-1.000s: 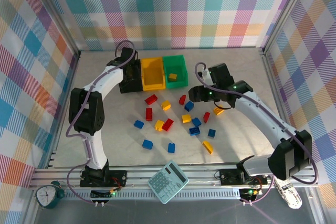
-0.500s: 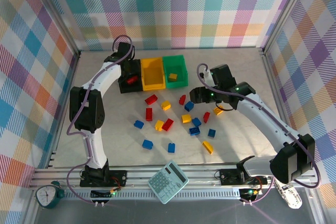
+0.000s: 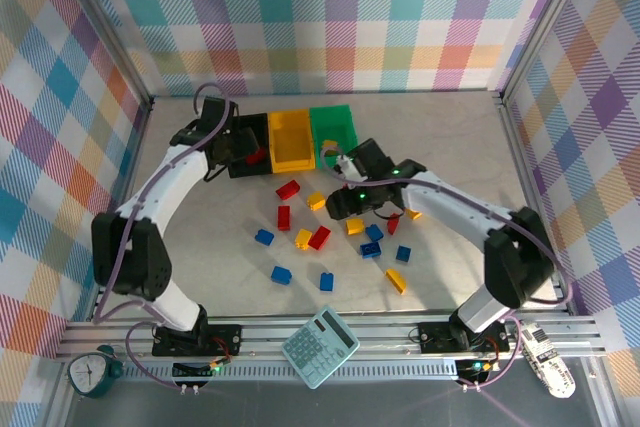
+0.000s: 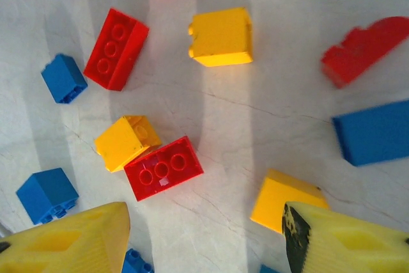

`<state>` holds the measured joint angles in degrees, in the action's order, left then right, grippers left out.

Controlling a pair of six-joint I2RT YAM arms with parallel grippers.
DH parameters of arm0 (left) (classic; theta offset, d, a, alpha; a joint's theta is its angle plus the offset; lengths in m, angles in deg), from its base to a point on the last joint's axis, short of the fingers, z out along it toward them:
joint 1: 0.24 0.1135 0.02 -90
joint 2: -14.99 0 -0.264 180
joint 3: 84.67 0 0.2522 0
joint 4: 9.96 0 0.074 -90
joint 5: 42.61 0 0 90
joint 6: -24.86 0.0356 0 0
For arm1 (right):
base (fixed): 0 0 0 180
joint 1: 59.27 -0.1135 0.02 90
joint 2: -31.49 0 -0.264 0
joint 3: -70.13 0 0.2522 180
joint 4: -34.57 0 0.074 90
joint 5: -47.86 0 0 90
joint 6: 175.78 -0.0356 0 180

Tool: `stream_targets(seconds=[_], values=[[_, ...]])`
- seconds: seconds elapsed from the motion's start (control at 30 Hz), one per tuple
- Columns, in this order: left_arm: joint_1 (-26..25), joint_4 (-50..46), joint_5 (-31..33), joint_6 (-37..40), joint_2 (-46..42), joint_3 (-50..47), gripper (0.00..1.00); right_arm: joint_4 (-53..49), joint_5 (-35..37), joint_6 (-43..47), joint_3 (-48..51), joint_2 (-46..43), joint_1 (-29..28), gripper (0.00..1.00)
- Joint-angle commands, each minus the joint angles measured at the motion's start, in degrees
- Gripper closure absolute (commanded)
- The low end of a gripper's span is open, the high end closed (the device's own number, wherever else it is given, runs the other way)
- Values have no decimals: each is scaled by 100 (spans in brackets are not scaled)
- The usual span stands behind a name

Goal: Sort the legos into containers by color

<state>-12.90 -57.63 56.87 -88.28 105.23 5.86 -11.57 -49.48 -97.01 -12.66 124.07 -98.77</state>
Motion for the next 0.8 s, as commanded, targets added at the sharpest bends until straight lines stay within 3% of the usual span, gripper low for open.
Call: stream_targets(seconds=[0.0, 0.4, 0.77], values=[[-173, -462, -95, -119, -428, -259, 12, 261, 66, 250, -420, 383, -105, 35], [-395, -968, -360, 49, -1667, -697, 9, 382, 379, 463, -1412, 1934, -250, 29], [-415, -1307, -266, 189, -1781, -672, 9, 320, 529, 503, -1906, 2588, -285, 28]])
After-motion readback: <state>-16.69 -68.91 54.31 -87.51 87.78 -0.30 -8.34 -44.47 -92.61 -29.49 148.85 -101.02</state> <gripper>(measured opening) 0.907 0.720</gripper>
